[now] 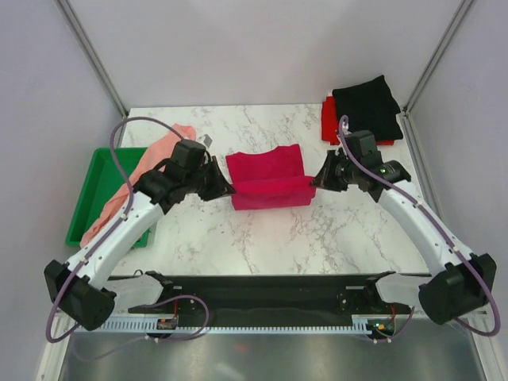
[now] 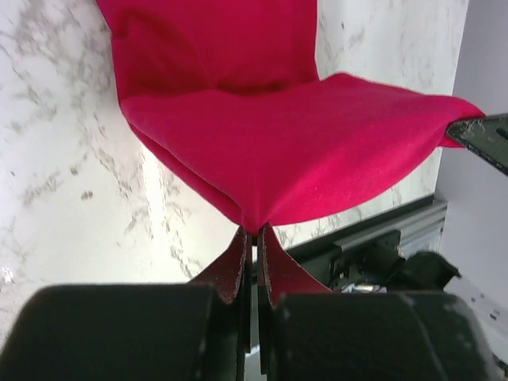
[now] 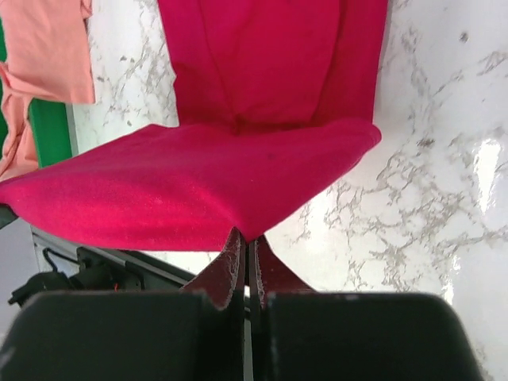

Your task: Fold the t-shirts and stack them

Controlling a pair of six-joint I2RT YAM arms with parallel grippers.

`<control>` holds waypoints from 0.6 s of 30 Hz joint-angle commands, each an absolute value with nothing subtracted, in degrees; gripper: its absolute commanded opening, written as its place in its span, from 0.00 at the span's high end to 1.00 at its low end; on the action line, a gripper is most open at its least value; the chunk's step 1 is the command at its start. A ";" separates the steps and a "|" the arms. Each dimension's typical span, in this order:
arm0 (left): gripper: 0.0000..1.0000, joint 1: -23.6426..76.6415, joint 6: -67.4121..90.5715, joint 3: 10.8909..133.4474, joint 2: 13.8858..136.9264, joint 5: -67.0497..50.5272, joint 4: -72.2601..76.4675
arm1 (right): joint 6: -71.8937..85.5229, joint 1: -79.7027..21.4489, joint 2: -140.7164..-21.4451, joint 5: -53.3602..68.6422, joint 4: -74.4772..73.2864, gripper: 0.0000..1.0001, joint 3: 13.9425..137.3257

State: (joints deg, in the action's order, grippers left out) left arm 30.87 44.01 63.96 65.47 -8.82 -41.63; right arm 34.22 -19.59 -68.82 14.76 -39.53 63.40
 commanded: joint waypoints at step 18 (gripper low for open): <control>0.98 11.96 34.81 101.40 113.61 -20.19 -45.00 | 26.72 -11.96 -121.84 18.45 -42.80 1.00 108.25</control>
